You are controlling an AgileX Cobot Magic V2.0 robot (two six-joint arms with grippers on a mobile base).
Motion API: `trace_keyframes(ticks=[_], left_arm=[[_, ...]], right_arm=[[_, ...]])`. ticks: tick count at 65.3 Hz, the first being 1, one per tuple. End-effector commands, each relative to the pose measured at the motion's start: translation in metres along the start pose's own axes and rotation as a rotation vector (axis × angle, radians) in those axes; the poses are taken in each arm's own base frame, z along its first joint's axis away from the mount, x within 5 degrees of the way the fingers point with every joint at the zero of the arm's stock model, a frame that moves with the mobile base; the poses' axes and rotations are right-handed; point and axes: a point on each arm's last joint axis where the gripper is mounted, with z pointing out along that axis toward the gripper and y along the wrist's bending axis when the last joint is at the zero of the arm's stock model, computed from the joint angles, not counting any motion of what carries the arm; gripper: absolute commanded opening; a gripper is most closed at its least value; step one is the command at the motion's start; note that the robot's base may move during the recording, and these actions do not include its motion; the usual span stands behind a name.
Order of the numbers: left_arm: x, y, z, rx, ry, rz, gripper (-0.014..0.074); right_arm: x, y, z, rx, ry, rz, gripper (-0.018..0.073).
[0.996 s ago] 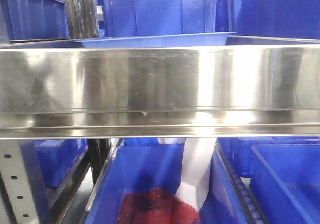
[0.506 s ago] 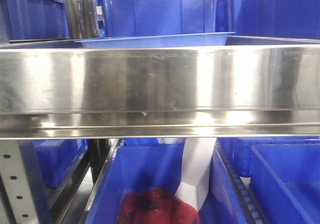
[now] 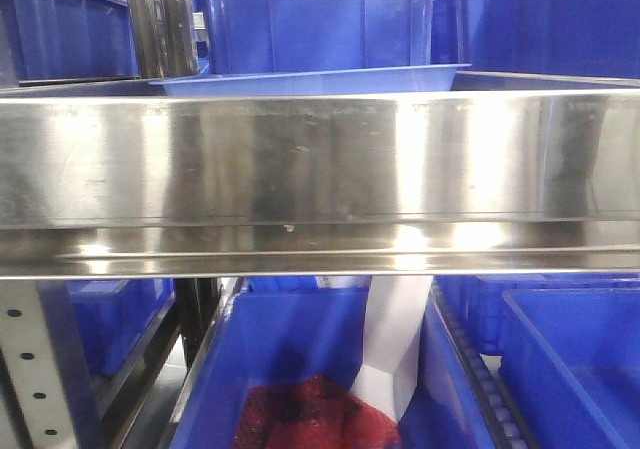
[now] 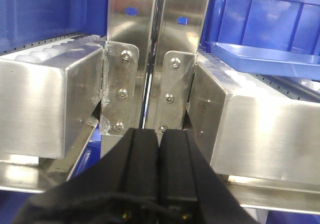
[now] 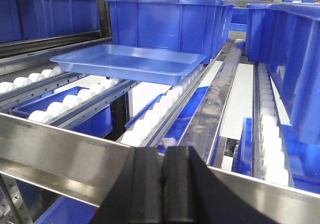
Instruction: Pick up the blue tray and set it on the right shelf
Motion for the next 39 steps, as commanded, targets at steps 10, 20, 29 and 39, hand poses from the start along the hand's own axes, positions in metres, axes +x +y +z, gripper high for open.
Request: trace_keyframes(ticks=[10,20,29,39], left_arm=[[0.001,0.001,0.0,-0.006,-0.077,0.004,-0.0048],[0.001,0.001,0.0,-0.006,-0.077,0.004,-0.0048],[0.001,0.001,0.0,-0.006,-0.077,0.004,-0.0048],[0.001,0.001,0.0,-0.006,-0.077,0.004,-0.0048]], right_arm=[[-0.016,0.001,-0.001,-0.009,-0.108,-0.027,0.0056],[-0.015,0.001,-0.001,-0.002,-0.095,-0.038,0.0056],[-0.013,-0.002,0.0,0.05,-0.107,-0.072,0.0056],[0.001,-0.008,0.007,0.196,-0.128,-0.083,0.0056]])
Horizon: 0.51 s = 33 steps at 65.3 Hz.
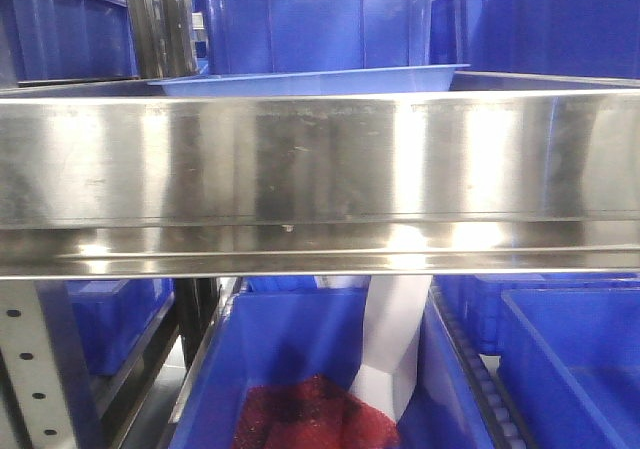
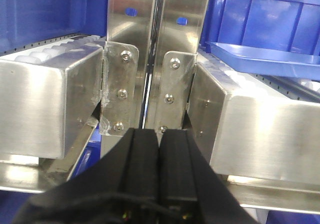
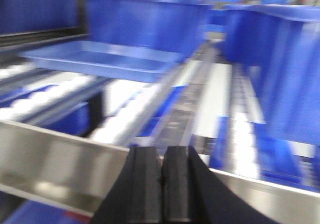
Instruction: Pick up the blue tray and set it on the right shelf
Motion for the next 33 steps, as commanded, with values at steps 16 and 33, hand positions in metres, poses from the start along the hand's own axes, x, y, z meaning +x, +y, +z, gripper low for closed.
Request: trace_keyframes(ticks=[16,33], left_arm=[[0.001,0.001,0.0,-0.006,-0.077,0.003,-0.0048],[0.001,0.001,0.0,-0.006,-0.077,0.003,-0.0048]], right_arm=[[0.038,-0.01,0.009,0.205,-0.212,0.057,0.0056],[0.065,-0.01,0.009,0.206,-0.23,0.055,0.0056]])
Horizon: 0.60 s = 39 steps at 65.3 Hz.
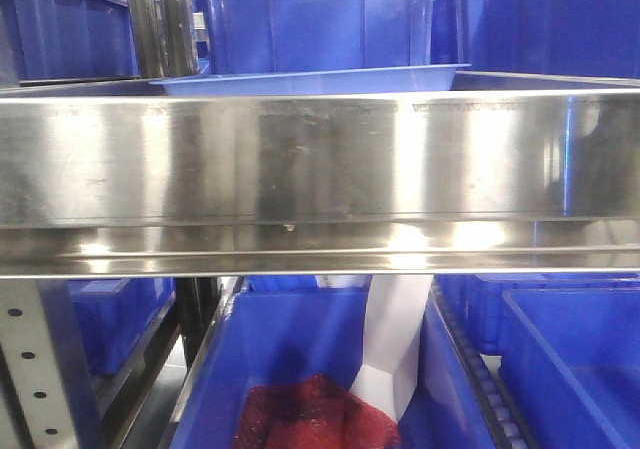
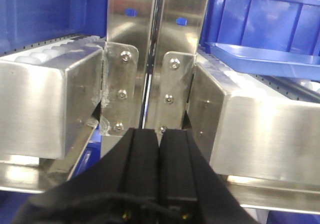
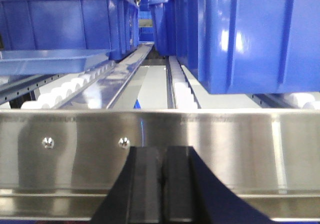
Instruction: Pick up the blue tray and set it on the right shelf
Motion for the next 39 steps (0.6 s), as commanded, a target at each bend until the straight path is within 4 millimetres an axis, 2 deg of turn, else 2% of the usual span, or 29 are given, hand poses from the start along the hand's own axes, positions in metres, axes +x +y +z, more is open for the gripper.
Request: trace_keyframes(ticks=[1,39], left_arm=[[0.0017,0.0015,0.0003,-0.006,-0.071,0.002,-0.0048],[0.0017,0.0015,0.0003,-0.006,-0.071,0.002,-0.0048]], right_arm=[[-0.0175,0.0009,-0.0029,-0.002,-0.137,-0.012,0.0056],[-0.0175,0.0009,-0.0029,-0.002,-0.137,-0.012,0.0056]])
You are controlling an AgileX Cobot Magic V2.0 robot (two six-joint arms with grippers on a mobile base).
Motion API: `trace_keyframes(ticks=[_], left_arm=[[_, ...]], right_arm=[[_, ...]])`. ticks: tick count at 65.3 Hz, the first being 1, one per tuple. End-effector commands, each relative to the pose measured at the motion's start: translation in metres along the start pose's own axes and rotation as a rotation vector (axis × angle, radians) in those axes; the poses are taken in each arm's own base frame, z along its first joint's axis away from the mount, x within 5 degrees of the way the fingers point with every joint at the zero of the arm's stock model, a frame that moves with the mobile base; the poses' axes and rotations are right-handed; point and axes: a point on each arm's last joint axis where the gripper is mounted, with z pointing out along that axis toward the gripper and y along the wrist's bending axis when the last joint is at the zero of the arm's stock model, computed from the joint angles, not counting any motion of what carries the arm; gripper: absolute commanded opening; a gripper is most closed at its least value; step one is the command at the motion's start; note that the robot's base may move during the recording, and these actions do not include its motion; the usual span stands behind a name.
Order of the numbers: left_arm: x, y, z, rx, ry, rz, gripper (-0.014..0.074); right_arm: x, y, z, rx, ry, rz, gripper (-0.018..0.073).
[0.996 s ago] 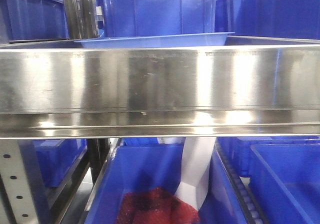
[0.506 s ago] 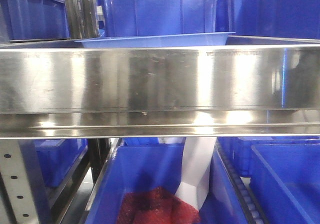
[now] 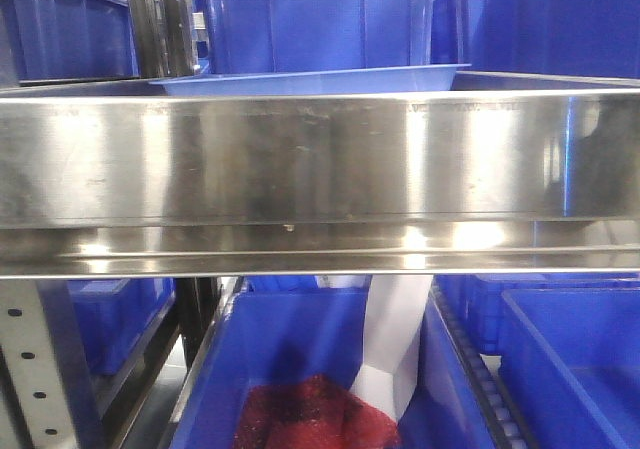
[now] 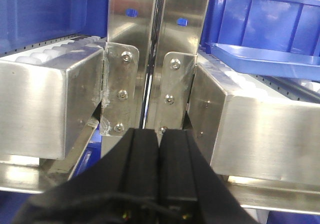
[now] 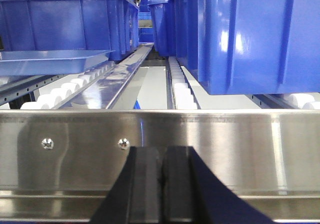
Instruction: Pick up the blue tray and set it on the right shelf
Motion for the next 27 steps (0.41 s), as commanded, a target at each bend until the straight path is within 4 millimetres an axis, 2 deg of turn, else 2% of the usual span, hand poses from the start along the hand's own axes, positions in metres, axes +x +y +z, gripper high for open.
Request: trace_keyframes(ticks=[1,27], left_arm=[[0.0017,0.0015,0.0003,-0.006,-0.071,0.002,-0.0048],[0.0017,0.0015,0.0003,-0.006,-0.071,0.002,-0.0048]], right_arm=[[-0.0172,0.0009,-0.0026,-0.002,-0.131,-0.013,0.0056],[-0.0172,0.0009,-0.0026,-0.002,-0.131,-0.013,0.0056]])
